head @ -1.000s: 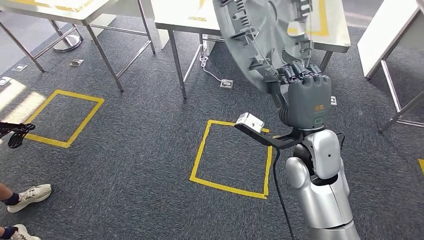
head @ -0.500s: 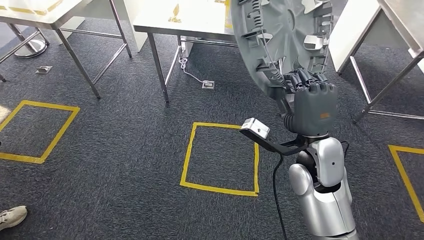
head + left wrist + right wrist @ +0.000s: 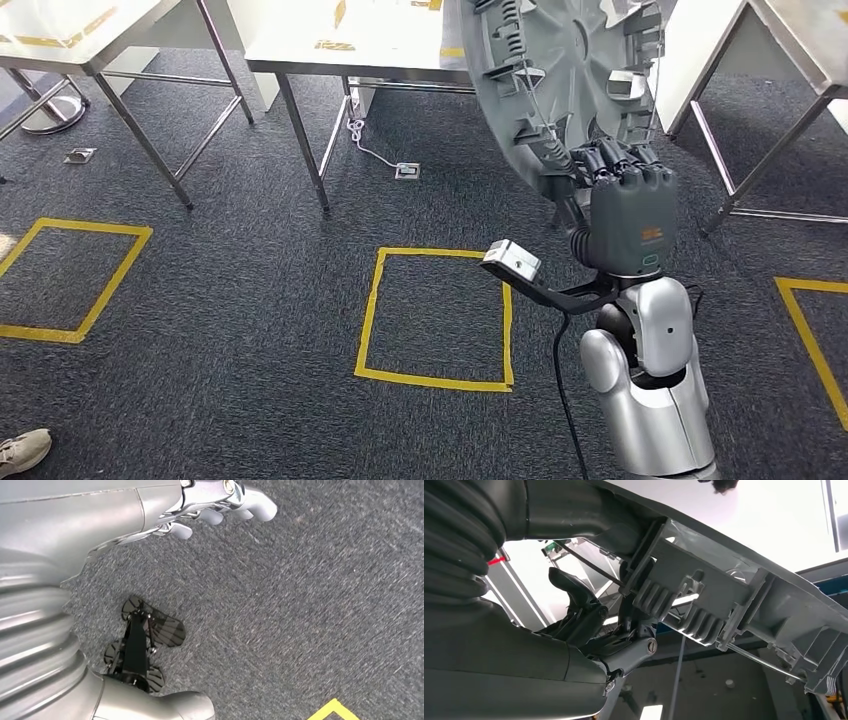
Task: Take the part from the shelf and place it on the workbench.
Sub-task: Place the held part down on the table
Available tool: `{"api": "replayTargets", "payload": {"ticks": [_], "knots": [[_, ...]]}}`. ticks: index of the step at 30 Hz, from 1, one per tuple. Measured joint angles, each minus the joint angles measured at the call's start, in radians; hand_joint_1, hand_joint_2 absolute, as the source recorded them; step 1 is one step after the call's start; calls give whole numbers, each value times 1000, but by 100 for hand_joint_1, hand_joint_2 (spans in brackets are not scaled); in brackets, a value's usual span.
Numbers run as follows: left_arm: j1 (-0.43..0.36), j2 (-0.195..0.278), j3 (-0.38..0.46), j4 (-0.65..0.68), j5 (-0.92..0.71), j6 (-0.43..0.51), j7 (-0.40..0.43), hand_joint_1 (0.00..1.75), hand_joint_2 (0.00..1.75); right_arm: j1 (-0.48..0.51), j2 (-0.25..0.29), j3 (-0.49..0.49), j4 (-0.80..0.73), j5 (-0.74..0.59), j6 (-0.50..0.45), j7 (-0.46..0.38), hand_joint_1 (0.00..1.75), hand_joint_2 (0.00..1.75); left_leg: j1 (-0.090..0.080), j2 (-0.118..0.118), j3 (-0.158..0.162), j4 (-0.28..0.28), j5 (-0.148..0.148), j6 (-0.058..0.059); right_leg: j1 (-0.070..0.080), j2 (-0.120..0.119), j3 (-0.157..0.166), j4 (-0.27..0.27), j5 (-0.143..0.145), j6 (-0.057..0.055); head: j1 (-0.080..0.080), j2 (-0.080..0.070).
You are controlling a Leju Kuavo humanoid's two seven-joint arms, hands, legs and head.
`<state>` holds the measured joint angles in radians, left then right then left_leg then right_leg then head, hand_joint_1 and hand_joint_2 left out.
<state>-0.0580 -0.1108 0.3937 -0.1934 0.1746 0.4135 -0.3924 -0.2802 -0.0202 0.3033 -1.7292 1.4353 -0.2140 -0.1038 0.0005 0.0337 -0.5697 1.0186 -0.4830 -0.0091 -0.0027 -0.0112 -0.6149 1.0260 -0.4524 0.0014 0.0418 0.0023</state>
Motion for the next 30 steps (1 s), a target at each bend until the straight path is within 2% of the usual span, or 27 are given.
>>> {"api": "replayTargets", "payload": {"ticks": [6,12,19,20,23,24,25,26,28,29,30], "knots": [[0,0,0,0,-2,0,0,0,175,2,0,0,-2,7,0,-6,175,175,0,0,1,-1,1,-4,0,0,0,0,0,-2,0,0],[0,0,0,0,-4,-2,0,0,175,9,0,0,-2,11,-1,-10,175,175,-2,0,0,0,0,-3,-3,0,1,0,0,-2,0,0],[0,2,0,0,-3,-6,-8,0,175,10,1,0,-2,14,-3,-14,175,175,-8,-1,-3,8,-7,9,-9,-1,2,-2,1,8,0,0],[0,2,0,0,-2,-6,-8,0,175,9,1,0,-2,15,-3,-14,175,175,-9,-1,-6,8,-9,12,-10,-1,4,-3,1,11,0,0],[0,2,0,0,0,-6,-8,0,175,6,2,0,-2,16,-2,-14,175,175,-6,-2,2,-6,-20,32,-12,-1,4,19,10,24,1,0],[1,2,0,-1,0,-6,-8,0,175,4,3,0,-2,16,-2,-14,175,175,-4,-3,12,-10,-22,38,-13,1,-3,38,5,27,1,0],[1,1,0,-1,0,-6,-9,0,175,2,3,0,-3,16,-1,-14,175,175,-2,-4,22,-11,-22,41,-13,2,-19,68,-12,29,2,0],[1,1,0,-1,0,-6,-9,0,175,1,3,0,-4,16,-1,-13,175,175,-1,-4,30,-12,-22,42,-14,4,-46,116,-36,31,3,0],[2,0,0,-1,0,-6,-8,0,175,0,3,0,-5,17,-1,-14,175,175,1,-4,41,-11,-29,39,-15,8,-120,238,-85,37,3,0],[2,-1,0,-1,0,-6,-9,0,175,1,3,0,-5,18,-1,-14,175,175,2,-4,48,-11,-35,37,-16,8,-150,276,-92,40,3,0],[3,-2,0,-1,0,-7,-9,0,175,1,3,0,-5,18,-1,-15,175,175,3,-5,56,-11,-43,33,-17,8,-164,279,-84,42,3,0]]}}
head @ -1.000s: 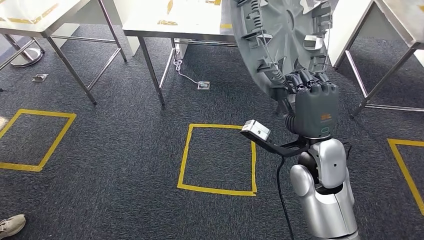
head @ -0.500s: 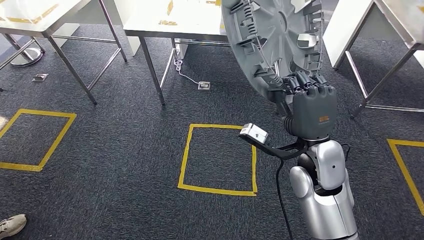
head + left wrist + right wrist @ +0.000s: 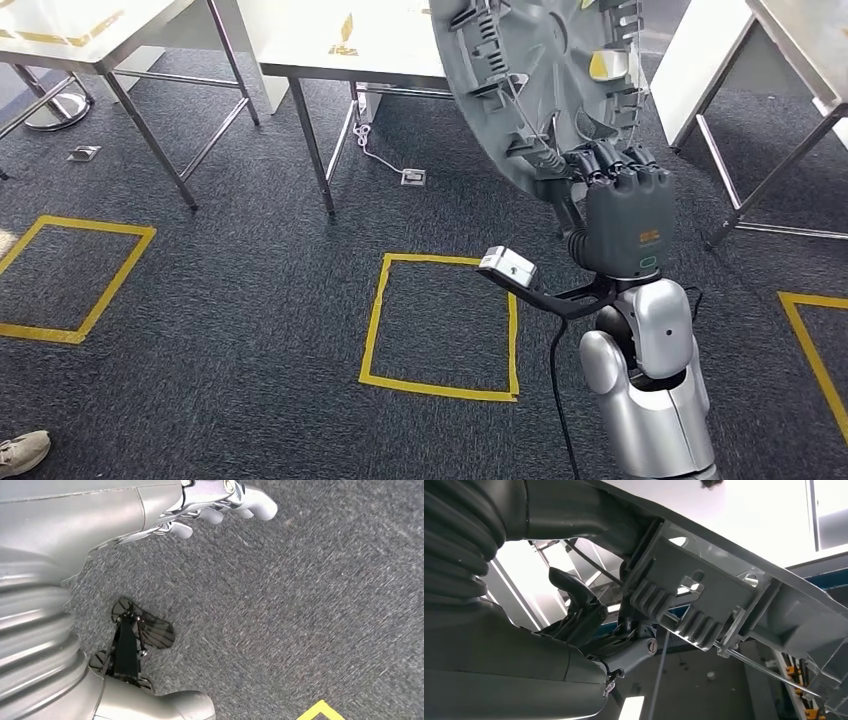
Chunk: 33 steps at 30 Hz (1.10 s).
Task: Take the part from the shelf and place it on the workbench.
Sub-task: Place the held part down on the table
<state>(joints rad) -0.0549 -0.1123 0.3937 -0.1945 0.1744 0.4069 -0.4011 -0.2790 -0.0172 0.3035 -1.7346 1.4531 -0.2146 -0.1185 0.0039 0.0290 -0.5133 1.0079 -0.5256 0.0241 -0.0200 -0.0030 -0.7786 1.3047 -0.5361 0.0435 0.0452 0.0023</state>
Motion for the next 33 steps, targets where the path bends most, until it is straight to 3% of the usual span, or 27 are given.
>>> {"api": "replayTargets", "payload": {"ticks": [1,3,5,7,9,11,12,14,15,16,17,18,20,21,22,24,26,27,29,30,31,32,33], "knots": [[0,-1,0,0,0,0,0,0,175,0,0,0,0,0,0,0,175,175,3,0,11,0,-9,-4,-2,-1,6,-37,25,2,0,0],[1,-3,0,0,0,-1,-1,0,175,2,0,0,0,0,0,0,175,175,7,0,34,1,-31,-17,-7,-9,49,-171,105,4,1,0],[0,-2,0,0,0,-1,-2,0,175,4,0,0,0,1,0,0,175,175,7,1,48,-2,-53,-33,-3,-18,77,-254,142,-8,2,0],[-1,-1,0,-1,0,-1,-2,0,175,5,0,0,-2,2,-1,1,175,175,8,2,66,-2,-59,-52,3,-14,90,-263,126,-33,1,0],[-5,-2,0,-1,0,-1,-2,0,175,7,1,0,-5,2,-3,0,175,175,12,-2,55,49,-38,-65,2,-6,117,-266,111,-53,-1,0],[-9,-3,0,-1,0,-1,0,0,175,9,3,0,-8,2,-4,1,175,175,15,-13,-24,173,-14,-72,1,-3,149,-270,89,-67,-4,0],[-9,-4,0,0,0,-1,1,0,175,10,4,0,-8,2,-4,1,175,175,15,-17,-77,239,-27,-74,1,-1,166,-272,76,-71,-6,0],[-1,-3,0,1,0,0,3,0,175,16,5,0,-8,2,-5,1,175,175,14,-19,-166,309,-108,-73,2,8,203,-274,46,-75,-7,0],[3,-2,0,1,0,1,4,0,175,19,5,0,-8,2,-5,1,175,175,13,-19,-193,304,-149,-69,2,14,225,-275,29,-76,-7,0],[5,-2,0,1,0,2,5,0,175,22,6,0,-8,3,-5,1,175,175,11,-20,-207,275,-166,-65,2,19,248,-276,12,-75,-8,0],[7,-1,0,2,0,4,7,0,175,24,6,0,-8,3,-5,1,175,175,9,-20,-214,226,-147,-60,1,23,270,-276,-5,-74,-9,0],[8,0,0,3,0,5,8,0,175,26,7,0,-7,3,-5,2,175,175,5,-21,-216,164,-81,-53,1,25,289,-278,-22,-71,-10,0],[12,3,0,5,0,7,11,0,175,30,9,0,-5,3,-6,1,175,175,-5,-27,-213,58,93,-40,3,32,317,-281,-53,-60,-13,0],[14,4,0,6,0,8,12,0,175,32,10,0,-5,4,-7,1,175,175,-8,-30,-209,30,153,-34,3,37,328,-285,-62,-54,-14,0],[15,4,0,7,0,8,12,0,175,32,12,0,-6,5,-8,1,175,175,-10,-33,-204,19,174,-30,4,40,336,-285,-62,-46,-14,0],[13,3,0,6,-2,9,12,0,175,32,14,0,-10,6,-10,2,175,175,-7,-33,-180,9,162,-17,5,38,322,-241,-30,-35,-15,0],[11,2,0,5,-6,9,12,0,175,35,14,0,-11,6,-11,2,175,175,-3,-33,-146,-6,146,-5,6,27,248,-122,5,-32,-12,0],[10,2,0,5,-8,9,12,0,175,38,14,0,-10,6,-11,2,175,175,-3,-34,-130,-11,136,-1,7,21,202,-61,-6,-32,-10,0],[10,2,0,5,-9,10,13,0,175,44,14,0,-10,6,-12,2,175,175,-3,-35,-99,-15,111,2,7,18,129,-1,-91,-26,-10,0],[11,2,0,5,-9,10,13,0,175,47,14,0,-10,6,-14,3,175,175,-3,-36,-83,-15,97,2,7,18,107,-4,-134,-23,-10,0],[11,2,0,5,-9,10,13,0,175,50,14,0,-10,6,-15,3,175,175,-3,-38,-65,-14,83,1,7,17,96,-30,-151,-21,-10,0],[10,2,0,5,-10,10,14,0,175,51,14,0,-10,6,-17,5,175,175,-3,-39,-47,-13,68,-1,7,16,95,-76,-131,-21,-10,0],[10,2,0,5,-10,10,14,0,175,53,14,0,-10,6,-19,6,175,175,-3,-40,-32,-11,53,-3,7,13,101,-138,-72,-23,-10,0]]}}
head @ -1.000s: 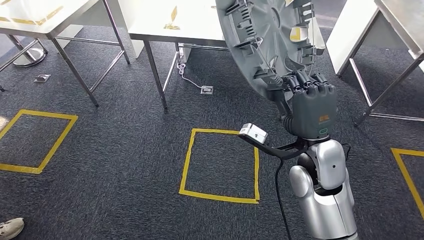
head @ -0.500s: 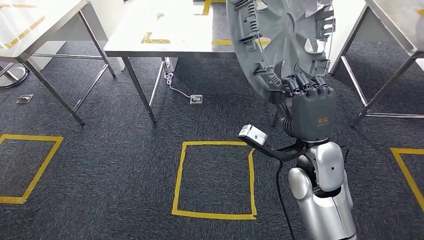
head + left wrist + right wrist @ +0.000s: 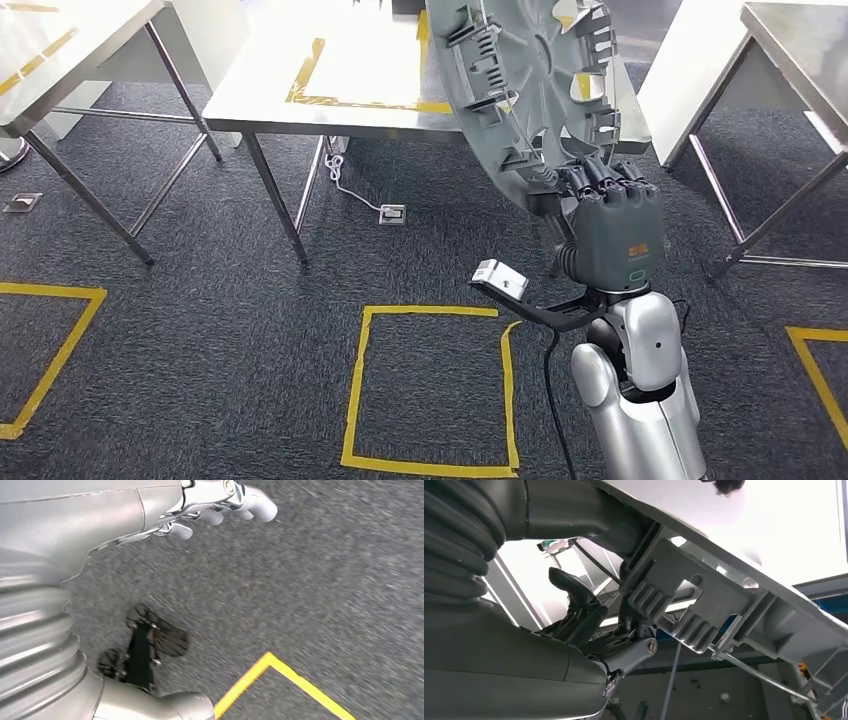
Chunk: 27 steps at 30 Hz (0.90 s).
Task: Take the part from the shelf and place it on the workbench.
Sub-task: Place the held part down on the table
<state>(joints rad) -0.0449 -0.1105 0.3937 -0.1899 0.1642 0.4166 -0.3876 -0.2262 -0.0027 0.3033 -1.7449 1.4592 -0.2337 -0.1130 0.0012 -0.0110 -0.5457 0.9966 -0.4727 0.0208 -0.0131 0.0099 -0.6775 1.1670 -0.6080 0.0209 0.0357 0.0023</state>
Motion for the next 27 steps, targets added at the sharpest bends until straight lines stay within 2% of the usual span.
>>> {"api": "replayTargets", "payload": {"ticks": [1,2,3,4,6,8,9,11,12,13,14,16,18,21,23,24,26,27], "knots": [[-1,0,0,0,-1,0,0,0,175,1,0,0,0,0,-2,1,175,175,-1,-1,15,5,-15,-4,1,-4,5,-62,72,-3,0,0],[-3,0,0,0,-1,0,0,0,175,2,0,0,0,0,-3,1,175,175,-2,-2,24,9,-30,-9,3,-7,10,-105,128,-7,-1,0],[-4,0,0,0,-2,0,0,0,175,3,0,-1,-1,0,-5,2,175,175,-4,-3,31,13,-43,-16,6,-9,14,-131,169,-13,-2,0],[-5,1,0,0,-3,0,-1,0,175,4,0,-1,-3,0,-6,2,175,175,-5,-4,39,21,-50,-22,8,-9,18,-139,182,-19,-3,0],[-6,2,0,-1,-7,0,-1,0,175,4,0,-1,-7,0,-6,2,175,175,-4,-3,48,37,-58,-34,6,-6,38,-140,186,-35,-3,0],[-11,2,0,-2,-10,0,-1,0,175,2,2,-1,-10,0,-7,2,175,175,-2,-1,26,95,-73,-43,4,-6,57,-144,181,-50,-6,0],[-13,2,0,-2,-11,0,-1,0,175,1,2,-1,-11,0,-7,3,175,175,0,0,-5,148,-93,-46,4,-6,64,-145,175,-54,-7,0],[-13,2,0,-2,-12,0,-1,0,175,-1,3,-1,-11,0,-8,3,175,175,3,1,-85,261,-146,-53,4,-5,72,-144,162,-58,-8,0],[-12,3,0,-2,-11,0,-1,0,175,0,3,-1,-11,0,-8,4,175,175,4,1,-115,292,-159,-56,4,-3,79,-144,155,-57,-9,0],[-10,4,0,-2,-11,0,0,0,175,0,4,-1,-11,0,-8,4,175,175,6,1,-130,291,-151,-57,4,-1,87,-143,147,-55,-9,0],[-10,5,0,-2,-11,0,-1,0,175,0,4,-1,-11,0,-8,4,175,175,7,2,-129,255,-118,-57,3,0,97,-143,139,-53,-8,0],[-9,6,0,-2,-11,1,-1,0,175,-2,7,-1,-10,-1,-8,4,175,175,10,4,-97,129,-22,-57,1,1,119,-140,121,-44,-9,0],[-9,6,0,-1,-9,2,-1,0,175,-8,9,-1,-10,-1,-8,3,175,175,8,6,-74,48,17,-47,2,2,128,-138,107,-32,-12,0],[-8,4,0,-1,-6,4,-1,0,175,-20,9,-1,-10,0,-8,-1,175,175,5,6,-64,40,17,-23,3,3,132,-140,95,-12,-13,0],[-10,3,0,-2,-4,5,-1,0,175,-29,9,-2,-9,0,-8,-2,175,175,7,6,-56,36,14,-10,2,-1,115,-103,73,-2,-12,0],[-12,3,0,-2,-4,5,-1,0,175,-34,10,-2,-9,-1,-7,-2,175,175,8,6,-52,34,11,-4,2,-3,88,-54,53,2,-11,0],[-13,3,0,-3,-4,5,-1,0,175,-40,10,-3,-8,-1,-6,-2,175,175,6,6,-47,34,4,4,2,-4,10,76,10,6,-10,0],[-13,3,0,-3,-3,5,0,0,175,-40,10,-4,-6,-1,-6,-2,175,175,4,6,-43,34,-1,6,2,-4,-26,126,3,5,-10,0]]}}
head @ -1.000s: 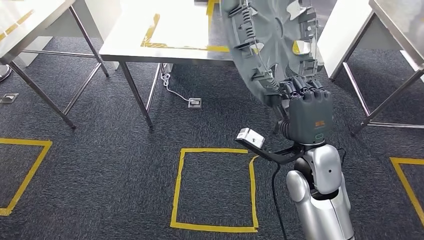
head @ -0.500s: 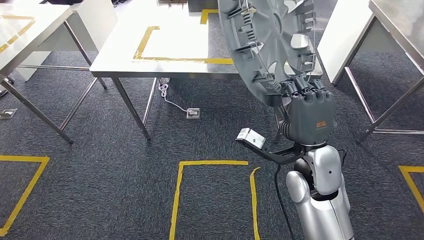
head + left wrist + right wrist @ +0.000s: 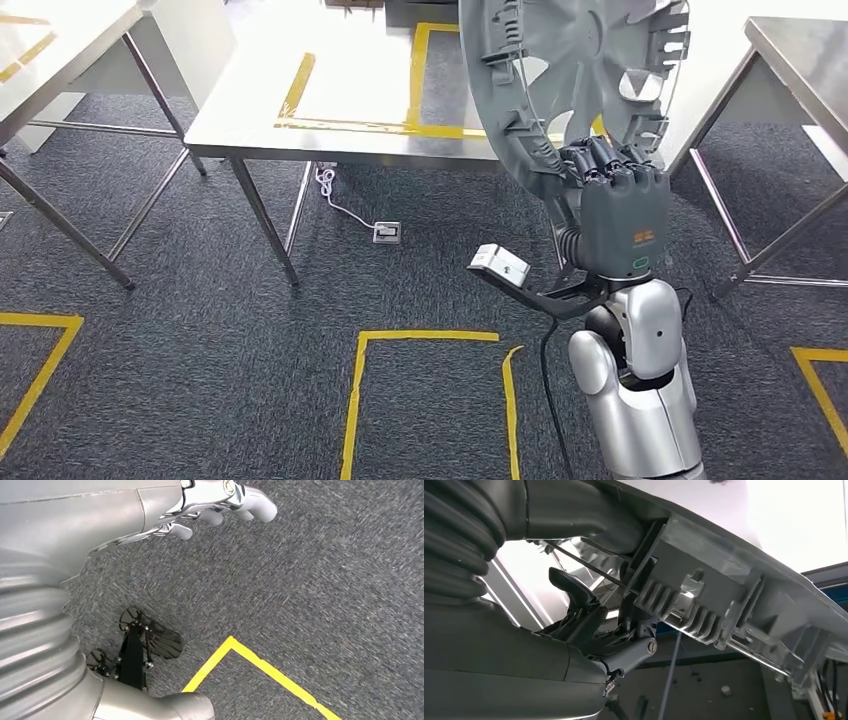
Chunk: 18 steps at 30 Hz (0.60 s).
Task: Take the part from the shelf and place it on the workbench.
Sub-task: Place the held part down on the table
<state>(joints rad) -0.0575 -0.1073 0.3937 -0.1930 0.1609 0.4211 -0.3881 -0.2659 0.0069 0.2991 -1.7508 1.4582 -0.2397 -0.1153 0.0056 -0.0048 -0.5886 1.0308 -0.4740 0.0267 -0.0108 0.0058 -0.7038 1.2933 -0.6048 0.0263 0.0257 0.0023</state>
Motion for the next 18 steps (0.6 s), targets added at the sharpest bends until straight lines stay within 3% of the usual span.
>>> {"api": "replayTargets", "payload": {"ticks": [1,2,4,6,8,11,13,15,16,17,18], "knots": [[1,0,0,0,1,0,0,0,175,0,0,-2,2,0,0,-1,175,175,-1,-1,6,0,-5,1,1,0,-22,18,12,-2,0,0],[2,0,0,0,2,0,0,0,175,0,0,-3,4,-1,0,-1,175,175,-3,-2,13,0,-11,0,2,0,-24,-3,44,-6,0,0],[3,-1,0,0,4,0,0,0,175,-1,0,-4,7,-2,1,-2,175,175,-5,-4,31,1,-25,-2,8,-1,19,-132,134,-21,0,0],[1,-2,0,0,5,0,-1,0,175,-3,0,-5,7,-3,1,-3,175,175,-8,-6,41,1,-37,-10,16,-3,67,-242,172,-34,-1,0],[1,-3,0,-1,5,0,-1,0,175,-5,1,-5,7,-5,0,-4,175,175,-8,-6,45,-3,-44,-20,21,-3,80,-265,162,-41,-2,0],[0,-2,0,-4,6,0,-2,0,175,-6,5,-6,8,-7,1,-6,175,175,-9,-3,43,17,-62,-36,10,-2,107,-287,159,-51,-5,0],[-1,-3,0,-5,6,-1,-3,0,175,-9,8,-6,12,-8,3,-11,175,175,-5,-2,-9,121,-102,-46,4,-4,128,-296,151,-57,-12,0],[0,-1,1,-4,6,-1,-1,0,175,-10,9,-6,20,-9,5,-17,175,175,1,-2,-93,249,-135,-56,3,-5,141,-296,138,-58,-13,0],[2,0,1,-4,6,-1,-1,0,175,-10,10,-6,24,-9,5,-18,175,175,4,-1,-120,276,-127,-60,2,-4,148,-295,131,-57,-13,0],[4,0,1,-4,6,-1,0,0,175,-10,10,-6,28,-9,6,-19,175,175,7,-1,-128,263,-97,-63,1,-2,157,-293,122,-54,-14,0],[4,1,2,-4,6,-1,1,0,175,-11,11,-6,32,-9,7,-19,175,175,9,-1,-115,211,-51,-65,-2,-1,167,-291,113,-50,-14,0]]}}
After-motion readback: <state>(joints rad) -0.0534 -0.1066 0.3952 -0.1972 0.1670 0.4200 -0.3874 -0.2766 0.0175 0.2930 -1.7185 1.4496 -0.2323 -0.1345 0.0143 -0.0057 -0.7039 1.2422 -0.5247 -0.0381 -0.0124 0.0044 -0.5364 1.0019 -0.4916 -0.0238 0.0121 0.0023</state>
